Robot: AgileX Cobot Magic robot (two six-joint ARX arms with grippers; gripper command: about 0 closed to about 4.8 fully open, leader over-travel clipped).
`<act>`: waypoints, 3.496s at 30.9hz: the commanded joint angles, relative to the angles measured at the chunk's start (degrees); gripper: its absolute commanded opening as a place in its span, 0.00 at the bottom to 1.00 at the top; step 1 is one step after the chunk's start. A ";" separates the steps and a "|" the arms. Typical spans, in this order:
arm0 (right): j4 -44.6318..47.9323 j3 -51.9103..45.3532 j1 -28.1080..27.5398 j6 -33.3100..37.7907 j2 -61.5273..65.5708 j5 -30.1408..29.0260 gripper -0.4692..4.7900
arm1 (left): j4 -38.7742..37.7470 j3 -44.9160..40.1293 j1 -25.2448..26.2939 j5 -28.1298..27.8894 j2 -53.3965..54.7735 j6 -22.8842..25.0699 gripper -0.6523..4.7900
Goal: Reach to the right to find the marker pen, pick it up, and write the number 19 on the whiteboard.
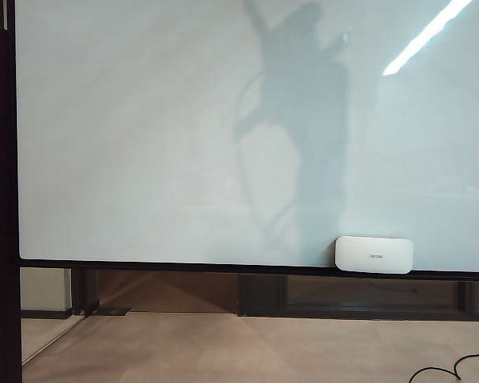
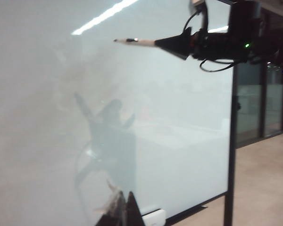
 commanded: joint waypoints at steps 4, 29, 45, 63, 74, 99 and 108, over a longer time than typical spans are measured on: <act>3.87 0.15 4.09 1.07 6.21 0.98 0.09 | 2.43 1.01 -0.07 -0.26 1.27 0.79 0.11; 7.91 0.09 14.12 -10.12 12.22 36.22 0.09 | 3.15 5.97 -0.09 3.87 9.70 5.55 0.11; 12.24 0.09 16.52 -9.01 11.96 41.03 0.09 | 2.60 6.69 -0.09 3.48 9.70 7.02 0.11; 19.45 -3.21 16.48 -11.76 12.76 39.10 0.09 | 2.67 6.71 -0.09 -0.44 9.73 11.08 0.11; 26.38 -7.02 16.92 -12.28 12.76 38.03 0.09 | 4.92 6.71 -0.09 -10.01 9.73 10.86 0.11; 28.26 -7.04 16.81 -14.97 13.11 40.17 0.09 | 6.10 6.40 -0.09 -6.78 10.43 10.71 0.11; 33.24 -7.04 16.76 -15.41 13.86 39.47 0.09 | 6.10 6.40 -0.09 -6.78 10.43 10.86 0.11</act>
